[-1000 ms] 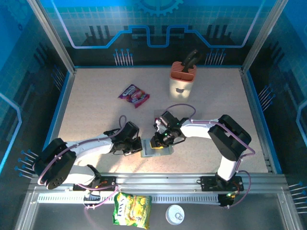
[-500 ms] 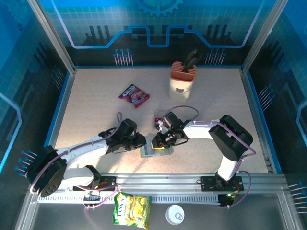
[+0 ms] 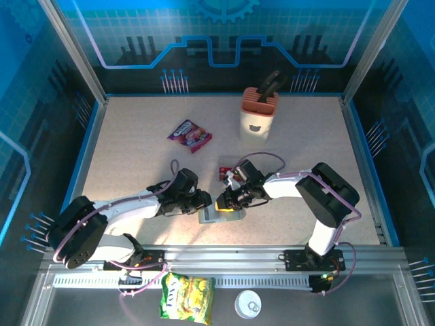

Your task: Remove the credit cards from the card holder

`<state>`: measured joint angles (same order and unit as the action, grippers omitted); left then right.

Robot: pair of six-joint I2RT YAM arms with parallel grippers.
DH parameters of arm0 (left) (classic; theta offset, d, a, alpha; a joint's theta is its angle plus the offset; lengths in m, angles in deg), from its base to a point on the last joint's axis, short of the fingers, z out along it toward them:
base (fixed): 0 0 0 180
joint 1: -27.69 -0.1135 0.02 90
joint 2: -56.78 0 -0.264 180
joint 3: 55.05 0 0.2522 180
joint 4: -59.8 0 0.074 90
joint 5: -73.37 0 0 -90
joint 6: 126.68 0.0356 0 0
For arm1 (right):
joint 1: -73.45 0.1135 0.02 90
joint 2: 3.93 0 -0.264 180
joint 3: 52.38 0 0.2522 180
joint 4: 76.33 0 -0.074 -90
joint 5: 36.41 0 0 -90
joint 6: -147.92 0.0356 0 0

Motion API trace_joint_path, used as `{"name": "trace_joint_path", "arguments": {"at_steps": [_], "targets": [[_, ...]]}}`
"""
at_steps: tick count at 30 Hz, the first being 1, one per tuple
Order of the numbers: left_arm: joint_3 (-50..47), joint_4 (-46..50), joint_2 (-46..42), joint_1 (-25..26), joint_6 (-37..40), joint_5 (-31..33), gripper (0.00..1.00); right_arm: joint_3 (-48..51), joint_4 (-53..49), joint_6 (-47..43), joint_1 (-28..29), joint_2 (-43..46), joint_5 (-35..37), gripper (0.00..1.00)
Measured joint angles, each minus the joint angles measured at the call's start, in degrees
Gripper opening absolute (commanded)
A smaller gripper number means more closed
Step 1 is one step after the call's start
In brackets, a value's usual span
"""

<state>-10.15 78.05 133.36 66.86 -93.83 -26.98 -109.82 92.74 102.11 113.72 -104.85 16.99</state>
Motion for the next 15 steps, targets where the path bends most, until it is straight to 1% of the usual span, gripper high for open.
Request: {"name": "trace_joint_path", "arguments": {"at_steps": [10, 15], "targets": [[0.0, -1.6, 2.32, 0.11, -1.49, -0.87, 0.32, 0.76, 1.77, 0.46, -0.59, -0.02, -1.42, 0.25], [0.0, -2.51, 2.89, 0.44, -2.14, -1.38, 0.3, 0.94, 1.99, 0.46, -0.59, -0.07, -1.44, 0.24]]}}
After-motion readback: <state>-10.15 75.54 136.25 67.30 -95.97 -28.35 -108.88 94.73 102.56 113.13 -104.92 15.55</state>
